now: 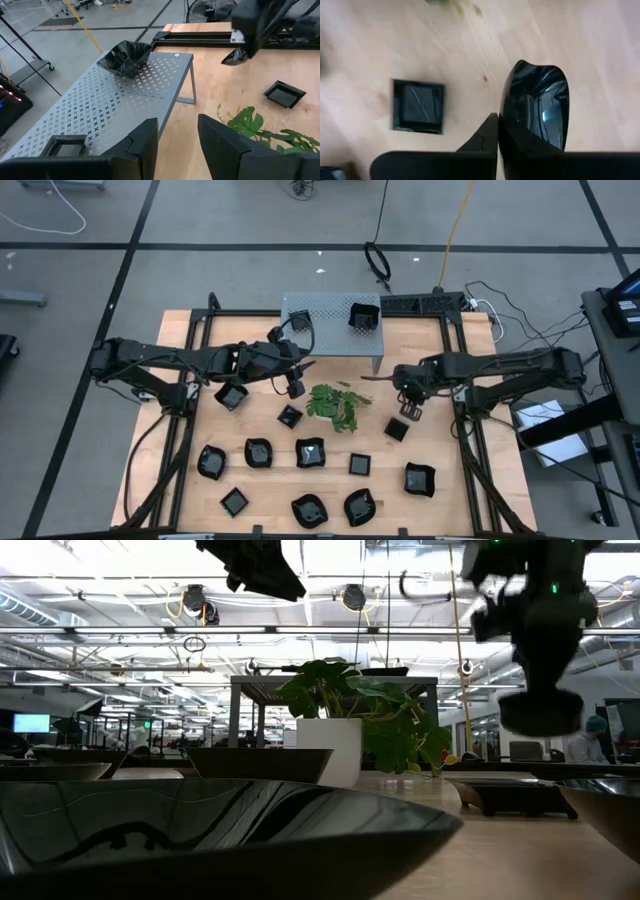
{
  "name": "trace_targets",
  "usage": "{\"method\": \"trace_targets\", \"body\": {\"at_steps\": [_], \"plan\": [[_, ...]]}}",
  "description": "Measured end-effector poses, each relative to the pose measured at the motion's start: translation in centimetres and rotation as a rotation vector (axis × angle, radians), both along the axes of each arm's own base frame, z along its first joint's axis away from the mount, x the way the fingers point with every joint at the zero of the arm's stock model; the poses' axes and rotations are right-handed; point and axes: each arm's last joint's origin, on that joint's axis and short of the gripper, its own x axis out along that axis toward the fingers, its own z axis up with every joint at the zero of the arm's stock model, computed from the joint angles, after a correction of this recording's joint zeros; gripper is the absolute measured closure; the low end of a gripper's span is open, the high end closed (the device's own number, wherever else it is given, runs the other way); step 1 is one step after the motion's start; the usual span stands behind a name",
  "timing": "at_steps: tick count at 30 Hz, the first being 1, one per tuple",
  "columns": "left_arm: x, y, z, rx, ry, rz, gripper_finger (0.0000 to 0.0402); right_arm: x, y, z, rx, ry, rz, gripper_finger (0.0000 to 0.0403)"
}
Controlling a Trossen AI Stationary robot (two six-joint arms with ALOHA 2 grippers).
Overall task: Pick & Place Mini shaped plates
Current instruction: Put the leaf-shaped black bowl on the shelf
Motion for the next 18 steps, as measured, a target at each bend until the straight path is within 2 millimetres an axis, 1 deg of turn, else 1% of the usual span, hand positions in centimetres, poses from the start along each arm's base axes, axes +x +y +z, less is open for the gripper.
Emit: {"method": "trace_targets", "body": {"at_steps": [5, 10, 14, 16, 18], "plan": [[0.0, 0.0, 0.0, 0.0, 0.0, 0.0, 0.0256, 0.6, 1.1, 3.8, -0.102, -0.061, 0.095, 0.0403], [0.0, 0.0, 0.0, 0.0, -0.001, 0.0, 0.0256, 1.7, 1.5, 7.5, -0.216, -0.214, 0.21, 0.0403], [0.0, 0.0, 0.0, 0.0, -0.001, 0.0, 0.0256, 3.1, 0.8, 9.4, -0.333, -0.352, 0.277, 0.0403], [0.0, 0.0, 0.0, 0.0, -0.001, 0.0, 0.0256, 3.9, 0.2, 10.1, -0.392, -0.408, 0.327, 0.0403], [0.0, 0.0, 0.0, 0.0, -0.001, 0.0, 0.0256, 4.9, -0.6, 10.3, -0.456, -0.446, 0.377, 0.0403]]}}
